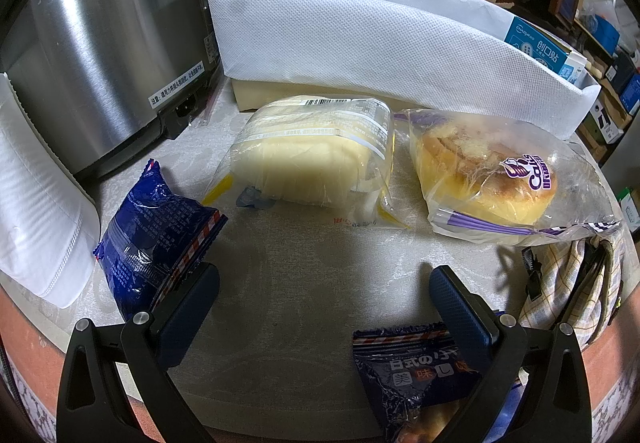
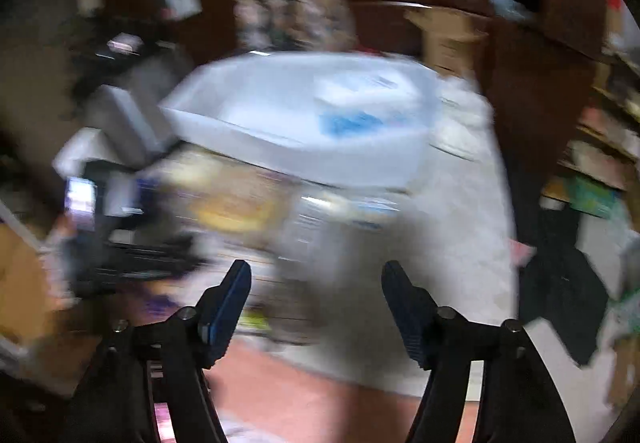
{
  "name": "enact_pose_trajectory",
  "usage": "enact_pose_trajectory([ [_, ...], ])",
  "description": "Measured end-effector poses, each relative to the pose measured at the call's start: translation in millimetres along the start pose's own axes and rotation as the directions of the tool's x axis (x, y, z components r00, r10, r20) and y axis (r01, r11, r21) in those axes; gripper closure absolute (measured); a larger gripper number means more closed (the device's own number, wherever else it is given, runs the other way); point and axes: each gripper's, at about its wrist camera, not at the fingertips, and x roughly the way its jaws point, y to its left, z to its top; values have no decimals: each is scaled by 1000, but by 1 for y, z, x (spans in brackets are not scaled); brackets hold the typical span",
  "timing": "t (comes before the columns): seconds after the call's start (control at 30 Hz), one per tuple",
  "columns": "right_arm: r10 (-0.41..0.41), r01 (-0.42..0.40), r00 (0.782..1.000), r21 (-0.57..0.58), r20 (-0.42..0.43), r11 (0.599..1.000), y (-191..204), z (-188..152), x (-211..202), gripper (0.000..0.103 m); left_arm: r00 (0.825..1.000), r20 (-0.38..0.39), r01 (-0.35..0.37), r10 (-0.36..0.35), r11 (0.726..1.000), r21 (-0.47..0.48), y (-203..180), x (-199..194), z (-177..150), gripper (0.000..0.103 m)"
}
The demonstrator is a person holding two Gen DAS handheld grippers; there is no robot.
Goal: Organize objects
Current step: 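Move the right gripper toward the bagged bun and plaid mitt, then grasp the plaid oven mitt with the right gripper and lift it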
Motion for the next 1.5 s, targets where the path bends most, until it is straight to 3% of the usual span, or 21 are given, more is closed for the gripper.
enact_pose_trajectory([
  [0.1, 121, -120, 992, 16, -31, 993, 14, 16, 4, 29, 1000, 0, 0, 0, 1000, 0, 0, 0, 0, 0],
  [0.23, 109, -106, 993, 72, -37, 992, 11, 8, 35, 29, 1000, 0, 0, 0, 1000, 0, 0, 0, -1, 0],
  [0.37, 172, -158, 980, 132, -99, 978, 2, -10, 64, 29, 1000, 0, 0, 0, 1000, 0, 0, 0, -1, 0],
  [0.53, 100, -92, 979, 53, -179, 994, 15, -21, 91, 34, 1000, 0, -15, 15, 1000, -21, -1, 1, 1, 0],
  [0.67, 97, -98, 988, -1, -120, 995, 27, -25, 84, 58, 999, 0, -34, 34, 998, -47, -3, 1, 2, 0],
  [0.8, 29, -32, 999, -76, -45, 997, 41, -29, 74, 62, 1000, 1, -26, 26, 999, -36, -2, 0, 3, 1],
  [0.87, -1, -1, 1000, -120, -18, 993, 47, -31, 67, 62, 1000, 6, -29, 29, 999, -34, -2, -2, 3, 4],
  [0.93, -23, 24, 1000, -150, 10, 988, 52, -32, 63, 63, 999, 29, -25, 26, 999, -34, -3, -6, 3, 26],
  [1.0, -35, 40, 999, -164, 34, 986, 55, -32, 58, 64, 998, 59, 5, -3, 1000, -29, -4, -13, 2, 42],
  [1.03, -37, 44, 998, -166, 44, 985, 54, -33, 53, 64, 996, 79, 32, -30, 999, -25, -5, -19, 1, 43],
  [1.17, -40, 52, 996, -161, 75, 986, 52, -31, 42, 64, 976, 209, 58, -64, 998, 35, -17, -55, -3, 44],
  [1.3, -37, 55, 991, -137, 129, 989, 48, -28, 19, 65, 937, 334, 69, -102, 992, 109, -39, -102, -8, 44],
  [1.5, -73, 83, 965, -29, 251, 996, 23, -17, -39, 65, 894, 401, 149, -201, 976, 158, -50, -138, 30, 39],
])
